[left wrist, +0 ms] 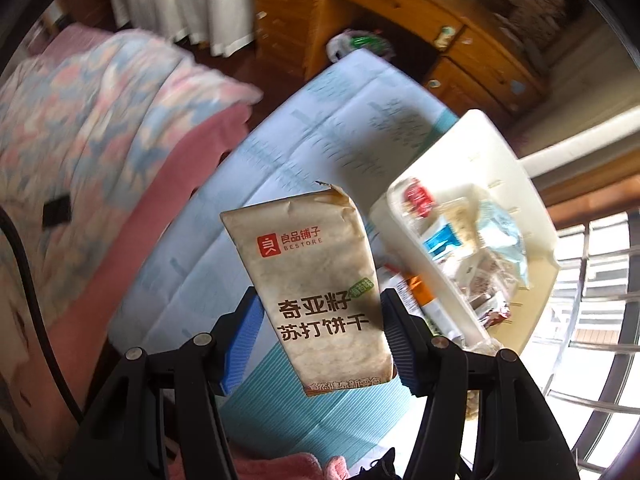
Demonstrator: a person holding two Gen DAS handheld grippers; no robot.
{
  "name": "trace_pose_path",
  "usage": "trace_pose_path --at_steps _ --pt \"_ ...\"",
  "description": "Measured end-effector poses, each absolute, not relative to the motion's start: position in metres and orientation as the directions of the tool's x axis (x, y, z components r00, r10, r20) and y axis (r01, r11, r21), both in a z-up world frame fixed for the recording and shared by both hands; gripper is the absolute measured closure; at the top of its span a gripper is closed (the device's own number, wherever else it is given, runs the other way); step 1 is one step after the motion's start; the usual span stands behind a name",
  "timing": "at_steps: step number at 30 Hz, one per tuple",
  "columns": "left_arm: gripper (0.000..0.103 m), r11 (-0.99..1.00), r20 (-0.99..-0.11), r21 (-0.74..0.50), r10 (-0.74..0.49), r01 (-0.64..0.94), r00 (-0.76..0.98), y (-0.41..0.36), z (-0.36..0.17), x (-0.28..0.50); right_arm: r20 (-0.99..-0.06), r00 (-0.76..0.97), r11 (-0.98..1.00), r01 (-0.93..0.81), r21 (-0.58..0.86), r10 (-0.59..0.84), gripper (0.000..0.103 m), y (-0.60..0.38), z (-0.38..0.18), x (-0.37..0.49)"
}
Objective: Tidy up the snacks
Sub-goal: 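Lift both bags into the white tray and open both tools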
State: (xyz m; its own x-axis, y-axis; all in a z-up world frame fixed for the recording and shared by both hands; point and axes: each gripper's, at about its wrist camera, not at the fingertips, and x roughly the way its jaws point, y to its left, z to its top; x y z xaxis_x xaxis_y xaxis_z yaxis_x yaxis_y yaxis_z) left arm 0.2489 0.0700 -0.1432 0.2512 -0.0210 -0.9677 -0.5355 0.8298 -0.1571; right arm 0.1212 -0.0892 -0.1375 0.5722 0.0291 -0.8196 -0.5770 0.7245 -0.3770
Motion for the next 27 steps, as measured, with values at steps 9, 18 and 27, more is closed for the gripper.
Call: trace_pose_path --at_steps 9,18,27 --pt "0.045 0.926 -0.941 -0.183 -0.068 -0.331 0.331 0.042 -0.132 0.294 -0.792 0.61 0.781 -0.485 -0.393 -0.019 0.04 -0.091 -0.134 0.149" --pt "0.045 0.966 -0.888 -0.244 -0.187 -0.085 0.421 0.008 -0.142 0.335 -0.781 0.619 0.839 -0.382 -0.386 -0.078 0.04 -0.099 -0.14 0.173" --pt "0.045 0.97 -0.838 -0.223 -0.243 0.101 0.488 -0.017 -0.153 0.357 -0.783 0.615 0.899 -0.286 -0.333 -0.094 0.04 -0.113 -0.152 0.198"
